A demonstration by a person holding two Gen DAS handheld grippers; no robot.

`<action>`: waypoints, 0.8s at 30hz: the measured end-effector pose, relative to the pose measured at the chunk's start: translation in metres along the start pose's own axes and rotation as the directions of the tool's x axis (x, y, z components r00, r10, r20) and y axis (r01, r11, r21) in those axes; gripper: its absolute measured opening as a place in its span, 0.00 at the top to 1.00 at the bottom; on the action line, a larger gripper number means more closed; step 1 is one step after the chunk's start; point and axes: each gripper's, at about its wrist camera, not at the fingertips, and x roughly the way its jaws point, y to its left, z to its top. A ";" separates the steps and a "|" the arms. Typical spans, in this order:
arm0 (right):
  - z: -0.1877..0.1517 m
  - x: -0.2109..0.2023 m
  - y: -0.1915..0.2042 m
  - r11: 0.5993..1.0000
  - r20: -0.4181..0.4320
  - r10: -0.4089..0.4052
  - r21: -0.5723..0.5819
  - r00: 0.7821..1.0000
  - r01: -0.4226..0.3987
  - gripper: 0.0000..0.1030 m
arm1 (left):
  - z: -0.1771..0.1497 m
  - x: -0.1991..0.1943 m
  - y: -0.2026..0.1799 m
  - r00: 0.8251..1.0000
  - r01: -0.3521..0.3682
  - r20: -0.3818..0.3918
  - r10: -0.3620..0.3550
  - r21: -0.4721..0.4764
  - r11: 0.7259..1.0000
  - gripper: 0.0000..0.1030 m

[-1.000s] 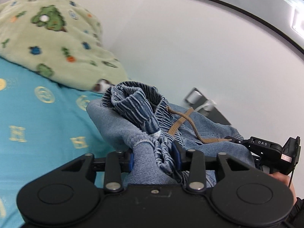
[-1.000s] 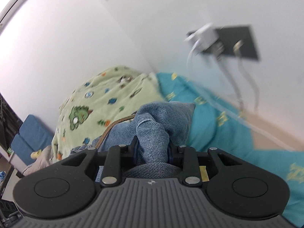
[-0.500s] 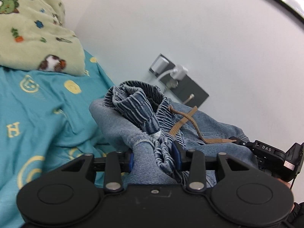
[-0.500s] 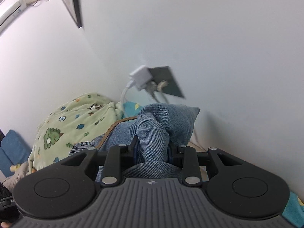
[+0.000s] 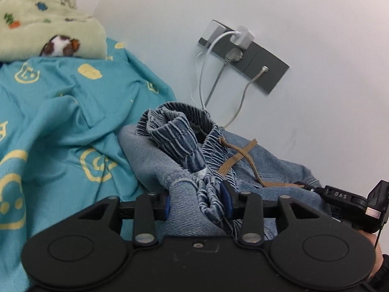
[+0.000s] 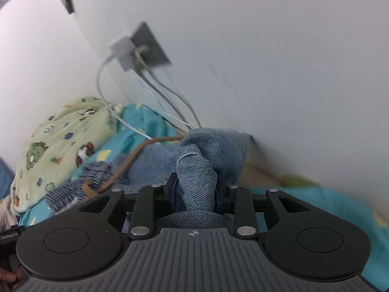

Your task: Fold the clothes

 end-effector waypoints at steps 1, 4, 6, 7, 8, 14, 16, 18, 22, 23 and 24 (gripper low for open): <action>-0.005 0.001 -0.003 1.000 -0.003 -0.005 0.001 1.000 0.005 0.71 | -0.002 0.001 0.001 1.000 0.003 0.004 -0.003 -0.001 1.000 0.64; -0.014 0.004 -0.011 1.000 -0.010 -0.011 0.026 1.000 0.012 0.70 | -0.006 0.002 0.004 1.000 0.006 0.011 -0.006 -0.014 1.000 0.62; -0.017 0.006 -0.011 0.999 -0.007 -0.016 0.027 1.000 0.017 0.69 | -0.009 0.002 0.005 1.000 0.008 0.022 -0.007 -0.012 1.000 0.61; -0.017 0.007 -0.010 1.000 -0.006 -0.022 0.022 1.000 0.022 0.69 | -0.010 0.001 0.005 1.000 0.010 0.025 -0.010 -0.013 1.000 0.61; -0.018 0.009 -0.009 1.000 -0.006 -0.027 0.016 1.000 0.027 0.69 | -0.011 0.001 0.006 1.000 0.013 0.026 -0.012 -0.016 1.000 0.61; -0.015 0.013 -0.007 0.999 -0.016 -0.046 0.022 0.999 0.046 0.65 | -0.007 0.001 0.007 1.000 0.015 0.001 -0.015 -0.011 1.000 0.56; -0.013 0.011 -0.010 0.997 -0.019 -0.055 0.061 0.998 0.056 0.59 | -0.006 0.000 0.005 1.000 0.000 -0.016 0.000 -0.004 1.000 0.52; -0.011 0.006 -0.013 0.991 -0.015 -0.073 0.110 0.997 0.074 0.46 | -0.005 -0.002 0.002 0.999 -0.031 -0.031 0.031 0.012 0.999 0.44; -0.005 -0.007 -0.006 0.985 0.007 -0.141 0.103 0.990 0.140 0.35 | 0.000 -0.022 -0.004 0.995 -0.102 0.008 0.102 0.060 0.993 0.15; -0.003 -0.011 -0.004 0.983 0.015 -0.160 0.093 0.987 0.158 0.35 | 0.001 -0.028 -0.006 0.993 -0.120 0.025 0.118 0.072 0.990 0.10; -0.001 -0.015 -0.002 0.983 0.023 -0.167 0.083 0.986 0.164 0.34 | 0.002 -0.035 -0.007 0.990 -0.137 0.042 0.134 0.084 0.987 0.09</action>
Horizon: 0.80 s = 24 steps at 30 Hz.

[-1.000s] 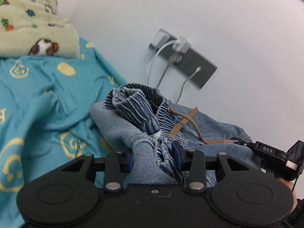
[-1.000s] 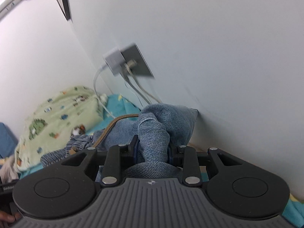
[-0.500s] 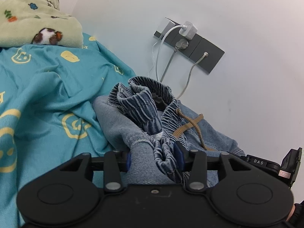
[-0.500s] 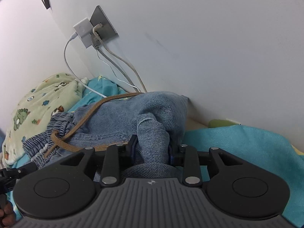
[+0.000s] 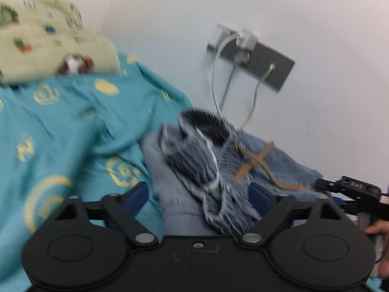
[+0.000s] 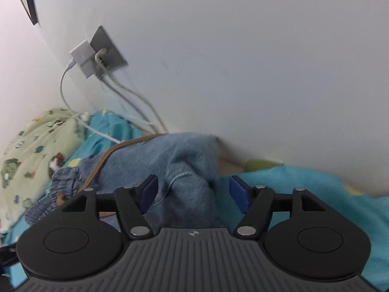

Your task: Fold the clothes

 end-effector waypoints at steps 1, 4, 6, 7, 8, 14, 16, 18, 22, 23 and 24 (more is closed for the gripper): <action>0.002 -0.005 0.003 1.000 0.007 -0.004 -0.011 1.000 0.004 0.34 | 0.003 -0.007 0.000 1.000 -0.009 0.008 0.009 0.006 1.000 0.09; 0.009 -0.018 0.012 0.999 0.027 -0.013 -0.045 1.000 0.014 0.34 | 0.013 -0.027 -0.001 0.999 -0.028 0.022 0.028 0.014 1.000 0.09; 0.014 -0.025 0.022 0.997 0.031 -0.007 -0.073 0.999 0.009 0.34 | 0.020 -0.042 -0.002 0.998 -0.044 0.041 0.043 0.025 0.999 0.08; 0.015 -0.029 0.028 0.996 0.033 -0.001 -0.088 0.999 0.004 0.34 | 0.023 -0.050 -0.002 0.998 -0.050 0.049 0.049 0.029 0.998 0.08; 0.017 -0.032 0.036 0.995 0.033 0.005 -0.105 0.999 -0.001 0.34 | 0.026 -0.057 -0.002 0.997 -0.057 0.056 0.055 0.032 0.998 0.07; 0.027 -0.048 0.082 0.987 0.032 0.059 -0.154 0.998 -0.053 0.34 | 0.044 -0.103 0.005 0.988 -0.129 0.091 0.128 0.005 0.992 0.06; 0.030 -0.053 0.098 0.983 0.030 0.075 -0.172 0.997 -0.069 0.34 | 0.050 -0.119 0.007 0.984 -0.144 0.105 0.143 0.004 0.990 0.06; 0.032 -0.058 0.114 0.977 0.027 0.085 -0.197 0.996 -0.078 0.34 | 0.056 -0.134 0.009 0.981 -0.164 0.111 0.162 0.009 0.986 0.06; 0.033 -0.069 0.151 0.961 0.006 0.133 -0.245 0.991 -0.127 0.34 | 0.064 -0.167 0.014 0.969 -0.212 0.133 0.208 0.011 0.977 0.06; 0.032 -0.072 0.162 0.955 0.001 0.147 -0.262 0.989 -0.142 0.34 | 0.065 -0.175 0.016 0.966 -0.220 0.138 0.216 0.011 0.975 0.06; 0.031 -0.076 0.171 0.949 -0.004 0.159 -0.276 0.987 -0.154 0.34 | 0.066 -0.183 0.017 0.963 -0.230 0.145 0.226 0.012 0.973 0.05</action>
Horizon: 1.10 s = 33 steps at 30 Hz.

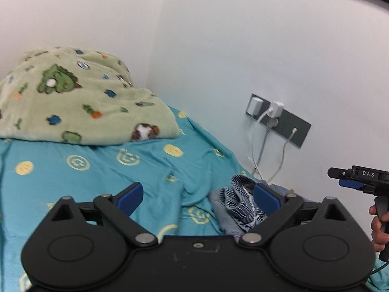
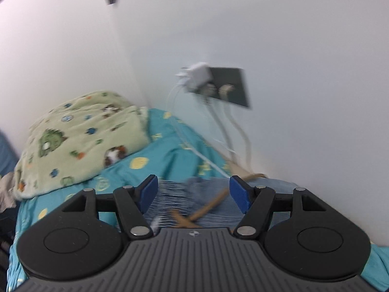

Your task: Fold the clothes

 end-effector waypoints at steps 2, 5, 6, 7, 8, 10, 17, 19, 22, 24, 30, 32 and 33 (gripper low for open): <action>0.003 -0.004 0.020 0.999 -0.003 0.032 -0.023 0.999 -0.032 0.34 | 0.004 -0.015 0.006 1.000 -0.023 0.015 0.023 0.005 1.000 0.05; 0.006 -0.010 0.048 0.995 -0.004 0.082 -0.048 0.997 -0.082 0.34 | 0.009 -0.039 0.018 0.998 -0.059 0.038 0.059 0.005 0.998 0.04; 0.006 -0.012 0.057 0.994 -0.004 0.099 -0.054 0.995 -0.099 0.34 | 0.010 -0.046 0.021 0.996 -0.071 0.046 0.071 0.006 0.997 0.04; 0.006 -0.015 0.066 0.992 -0.006 0.113 -0.062 0.994 -0.113 0.34 | 0.011 -0.054 0.025 0.995 -0.083 0.055 0.083 0.007 0.997 0.04; 0.006 -0.017 0.075 0.989 -0.006 0.126 -0.072 0.992 -0.126 0.34 | 0.012 -0.062 0.028 0.994 -0.095 0.064 0.094 0.006 0.996 0.03; 0.005 -0.022 0.094 0.984 -0.010 0.153 -0.088 0.988 -0.153 0.34 | 0.014 -0.076 0.036 0.990 -0.115 0.080 0.115 0.001 0.993 0.03; -0.001 -0.033 0.158 0.957 -0.038 0.248 -0.149 0.968 -0.251 0.34 | 0.015 -0.121 0.062 0.975 -0.188 0.122 0.188 -0.010 0.982 0.02; -0.002 -0.035 0.176 0.948 -0.045 0.270 -0.163 0.962 -0.273 0.34 | 0.015 -0.133 0.070 0.969 -0.207 0.131 0.207 -0.014 0.978 0.01; -0.008 -0.039 0.207 0.929 -0.061 0.311 -0.190 0.949 -0.317 0.34 | 0.014 -0.148 0.083 0.959 -0.244 0.145 0.245 -0.021 0.970 0.01; -0.013 -0.042 0.227 0.916 -0.069 0.339 -0.205 0.938 -0.345 0.34 | 0.012 -0.158 0.092 0.949 -0.272 0.157 0.272 -0.027 0.962 0.01; -0.040 -0.046 0.279 0.875 -0.089 0.406 -0.250 0.909 -0.415 0.32 | 0.002 -0.183 0.119 0.925 -0.338 0.175 0.338 -0.034 0.941 0.00; -0.052 -0.045 0.292 0.862 -0.092 0.421 -0.268 0.902 -0.430 0.29 | -0.005 -0.187 0.127 0.918 -0.357 0.174 0.358 -0.036 0.933 0.00; -0.057 -0.045 0.297 0.860 -0.094 0.423 -0.273 0.901 -0.432 0.28 | -0.009 -0.188 0.131 0.914 -0.367 0.171 0.368 -0.035 0.929 0.00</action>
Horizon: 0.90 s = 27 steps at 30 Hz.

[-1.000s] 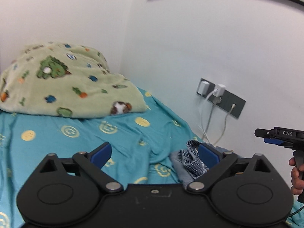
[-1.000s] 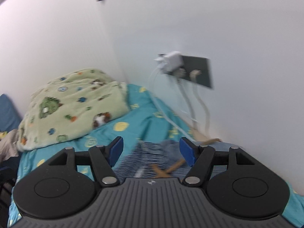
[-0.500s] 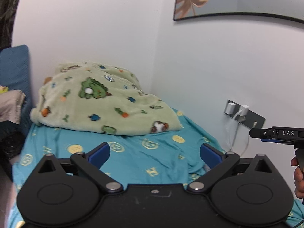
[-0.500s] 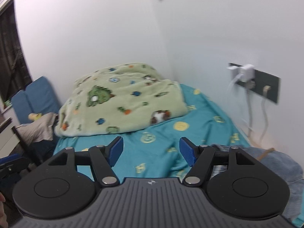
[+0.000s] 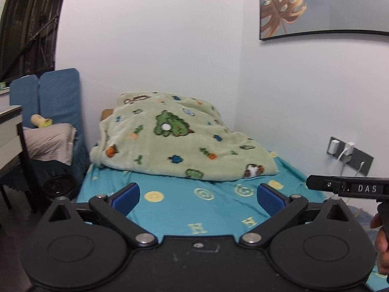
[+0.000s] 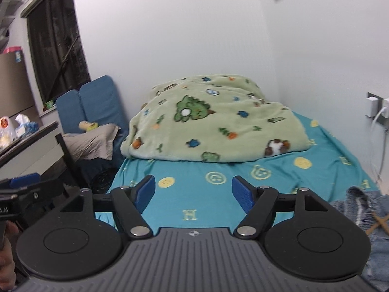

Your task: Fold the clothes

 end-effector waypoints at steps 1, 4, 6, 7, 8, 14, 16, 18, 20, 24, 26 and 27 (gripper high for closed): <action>-0.004 0.003 0.005 1.000 -0.001 0.003 -0.005 1.000 -0.003 0.27 | -0.004 0.000 0.004 1.000 -0.008 -0.003 0.008 0.003 1.000 0.00; -0.015 0.011 0.019 1.000 -0.010 0.025 -0.018 1.000 -0.025 0.25 | -0.018 0.002 0.012 1.000 -0.019 -0.014 0.019 0.002 1.000 0.00; -0.022 0.015 0.028 0.999 -0.008 0.035 -0.034 0.999 -0.035 0.24 | -0.027 0.005 0.019 0.999 -0.037 -0.012 0.037 -0.020 0.999 0.00; -0.026 0.017 0.031 0.998 -0.002 0.046 -0.043 0.999 -0.046 0.24 | -0.032 0.007 0.022 0.999 -0.052 -0.012 0.051 -0.034 0.998 0.00; -0.030 0.019 0.034 0.997 0.001 0.057 -0.053 0.998 -0.057 0.24 | -0.037 0.009 0.026 0.998 -0.063 -0.012 0.063 -0.046 0.997 0.00; -0.057 0.030 0.042 0.994 0.008 0.041 -0.105 0.999 -0.039 0.22 | -0.065 0.028 0.039 0.995 -0.096 -0.032 0.094 -0.068 0.993 0.00; -0.064 0.035 0.039 0.994 0.016 0.029 -0.104 0.999 -0.027 0.18 | -0.075 0.035 0.042 0.994 -0.100 -0.047 0.097 -0.075 0.992 0.00; -0.071 0.038 0.037 0.995 0.026 0.023 -0.099 0.999 -0.021 0.15 | -0.083 0.040 0.043 0.992 -0.113 -0.056 0.109 -0.070 0.991 0.00; -0.077 0.041 0.036 0.996 0.037 0.022 -0.090 0.999 -0.019 0.13 | -0.091 0.044 0.043 0.990 -0.133 -0.061 0.129 -0.066 0.989 0.00; -0.085 0.046 0.031 0.997 0.039 0.014 -0.072 0.999 -0.011 0.09 | -0.100 0.047 0.044 0.986 -0.155 -0.070 0.150 -0.076 0.985 0.00; -0.088 0.047 0.031 0.997 0.030 0.006 -0.078 1.000 -0.004 0.06 | -0.104 0.047 0.042 0.985 -0.158 -0.074 0.153 -0.064 0.985 0.00; -0.090 0.048 0.032 0.997 0.026 0.005 -0.083 1.000 -0.003 0.03 | -0.107 0.048 0.040 0.985 -0.159 -0.076 0.155 -0.055 0.986 0.00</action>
